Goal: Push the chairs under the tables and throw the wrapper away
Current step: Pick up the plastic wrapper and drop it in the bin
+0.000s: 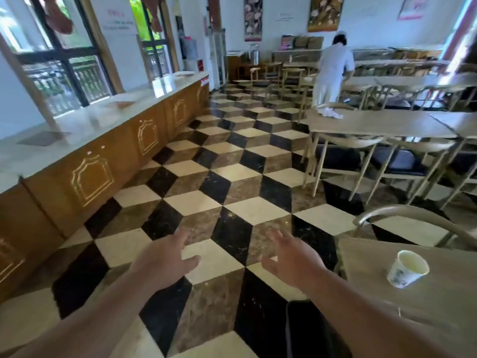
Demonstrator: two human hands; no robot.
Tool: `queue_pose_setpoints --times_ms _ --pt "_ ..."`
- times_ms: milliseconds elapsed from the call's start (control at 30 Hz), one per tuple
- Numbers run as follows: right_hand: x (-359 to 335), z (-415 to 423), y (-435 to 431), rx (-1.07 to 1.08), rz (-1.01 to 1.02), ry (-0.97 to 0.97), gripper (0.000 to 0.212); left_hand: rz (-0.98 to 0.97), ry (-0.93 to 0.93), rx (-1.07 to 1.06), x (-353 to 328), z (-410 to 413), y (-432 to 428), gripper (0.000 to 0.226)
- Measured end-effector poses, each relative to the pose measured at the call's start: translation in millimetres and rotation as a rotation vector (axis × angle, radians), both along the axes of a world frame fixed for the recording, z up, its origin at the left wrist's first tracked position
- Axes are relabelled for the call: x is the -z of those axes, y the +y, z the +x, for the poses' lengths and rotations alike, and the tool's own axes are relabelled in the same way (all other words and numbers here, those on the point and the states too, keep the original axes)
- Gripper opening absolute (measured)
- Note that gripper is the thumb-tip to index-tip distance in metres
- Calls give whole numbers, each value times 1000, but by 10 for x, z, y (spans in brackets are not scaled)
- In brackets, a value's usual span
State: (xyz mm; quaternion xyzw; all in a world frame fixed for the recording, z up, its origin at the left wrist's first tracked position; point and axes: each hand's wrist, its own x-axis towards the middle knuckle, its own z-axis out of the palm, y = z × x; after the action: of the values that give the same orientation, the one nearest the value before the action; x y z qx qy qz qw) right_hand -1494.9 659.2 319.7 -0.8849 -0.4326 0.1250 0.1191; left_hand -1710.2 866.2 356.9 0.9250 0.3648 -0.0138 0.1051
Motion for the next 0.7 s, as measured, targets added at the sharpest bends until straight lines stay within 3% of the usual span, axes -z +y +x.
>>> queue_pose_setpoints --times_ms 133,267,367,567,700 --pt "-110 261 -131 198 -114 -72 57 28 -24 224 -68 677 464 61" --pt "-157 383 -467 448 -106 -16 51 24 -45 471 -59 1594 587 61" --pt "-44 394 -865 643 -78 26 47 -48 -16 676 47 2230 257 69" --pt "337 657 -1579 973 -42 62 66 -40 75 960 499 3233 -535 83" --pt "751 963 -1818 1041 -112 108 52 -16 170 1063 725 3827 -914 82"
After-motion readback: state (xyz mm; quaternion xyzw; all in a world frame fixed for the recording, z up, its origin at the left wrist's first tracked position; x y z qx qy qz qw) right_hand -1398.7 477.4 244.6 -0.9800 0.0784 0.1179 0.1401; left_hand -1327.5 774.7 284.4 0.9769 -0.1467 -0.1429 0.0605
